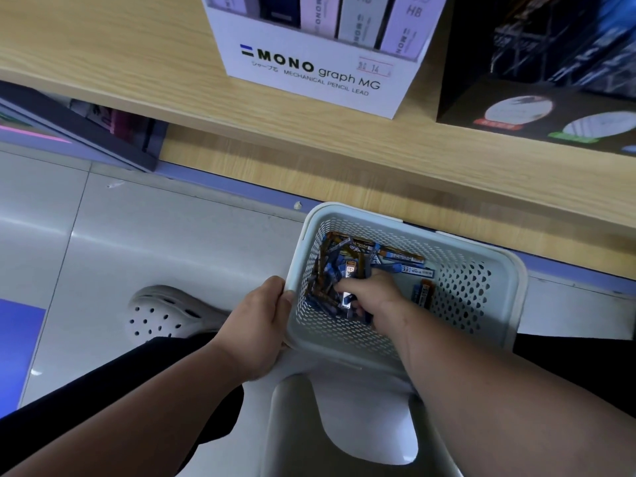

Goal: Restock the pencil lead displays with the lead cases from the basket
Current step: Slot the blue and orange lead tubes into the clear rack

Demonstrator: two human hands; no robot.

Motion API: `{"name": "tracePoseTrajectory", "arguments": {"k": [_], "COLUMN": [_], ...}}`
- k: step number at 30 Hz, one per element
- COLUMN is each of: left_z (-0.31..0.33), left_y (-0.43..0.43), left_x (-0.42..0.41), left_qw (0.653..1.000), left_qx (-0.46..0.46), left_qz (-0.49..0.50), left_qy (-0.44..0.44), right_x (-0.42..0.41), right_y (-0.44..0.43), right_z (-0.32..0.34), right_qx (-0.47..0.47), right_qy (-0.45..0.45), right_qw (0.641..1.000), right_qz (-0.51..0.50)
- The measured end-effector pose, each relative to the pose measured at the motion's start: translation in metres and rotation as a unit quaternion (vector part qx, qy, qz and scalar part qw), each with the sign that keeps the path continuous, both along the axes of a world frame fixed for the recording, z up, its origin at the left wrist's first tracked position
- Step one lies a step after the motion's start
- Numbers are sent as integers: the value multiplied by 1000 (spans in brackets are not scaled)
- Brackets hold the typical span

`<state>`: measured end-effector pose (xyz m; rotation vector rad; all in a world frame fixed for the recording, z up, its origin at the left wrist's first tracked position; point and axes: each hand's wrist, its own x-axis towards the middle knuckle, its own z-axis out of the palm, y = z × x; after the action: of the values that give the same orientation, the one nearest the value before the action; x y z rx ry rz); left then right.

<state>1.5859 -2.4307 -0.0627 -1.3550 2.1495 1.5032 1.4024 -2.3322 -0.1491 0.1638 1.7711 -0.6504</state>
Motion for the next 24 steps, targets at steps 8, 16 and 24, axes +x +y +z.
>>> {"name": "tracePoseTrajectory", "arguments": {"k": [8,16,24], "left_z": [5,42,67], "left_y": [-2,15,35], "left_x": [-3,-31,-68], "left_qw": [999,984,990], "left_qx": [-20,-175,-85], "left_qz": [-13,25,71], "left_qy": [-40,36,87], "right_x": [-12,-16,-18], "right_y": [9,16,9], "right_z": [38,78,133], "right_qx": [-32,-74,-155], "right_qy": [-45,-80,-151], "right_qw": [998,988,956], "right_qz": [-8,-108,-196]}}
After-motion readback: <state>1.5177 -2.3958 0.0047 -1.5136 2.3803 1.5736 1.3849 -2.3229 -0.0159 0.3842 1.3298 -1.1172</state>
